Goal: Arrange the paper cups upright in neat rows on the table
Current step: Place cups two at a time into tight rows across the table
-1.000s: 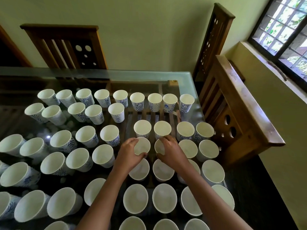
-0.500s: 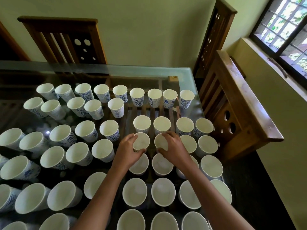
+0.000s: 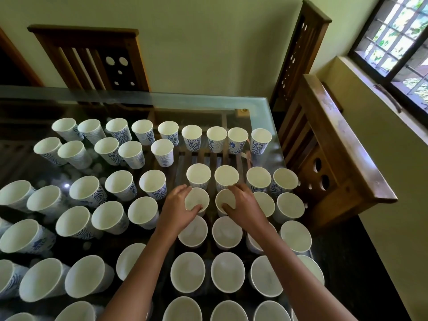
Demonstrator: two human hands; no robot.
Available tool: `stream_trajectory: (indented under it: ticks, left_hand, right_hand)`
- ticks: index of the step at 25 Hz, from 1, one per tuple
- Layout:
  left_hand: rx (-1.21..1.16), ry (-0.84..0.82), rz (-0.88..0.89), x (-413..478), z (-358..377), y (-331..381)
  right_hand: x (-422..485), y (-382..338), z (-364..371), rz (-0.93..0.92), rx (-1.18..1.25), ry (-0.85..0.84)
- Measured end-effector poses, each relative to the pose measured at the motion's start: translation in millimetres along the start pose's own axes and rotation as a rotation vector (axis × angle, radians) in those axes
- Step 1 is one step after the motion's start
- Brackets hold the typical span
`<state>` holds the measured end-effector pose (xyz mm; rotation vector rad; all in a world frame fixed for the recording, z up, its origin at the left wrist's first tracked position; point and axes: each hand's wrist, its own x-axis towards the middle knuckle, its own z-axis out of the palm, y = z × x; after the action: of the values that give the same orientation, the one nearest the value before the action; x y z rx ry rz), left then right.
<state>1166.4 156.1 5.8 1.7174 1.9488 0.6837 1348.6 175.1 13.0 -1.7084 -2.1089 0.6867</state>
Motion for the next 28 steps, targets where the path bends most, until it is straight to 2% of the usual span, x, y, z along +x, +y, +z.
stream_trajectory:
  ticks: [6, 12, 28]
  left_hand:
    - [0.006, -0.008, 0.046, 45, -2, 9]
    - [0.023, -0.031, 0.047, 74, 5, 12]
    - [0.034, -0.062, 0.034, 82, 12, 10]
  right_hand:
    - [38, 1, -7, 0.027, -0.006, 0.021]
    - [66, 0, -3, 0.016, -0.053, -0.036]
    - [71, 4, -6, 0.021, -0.054, -0.033]
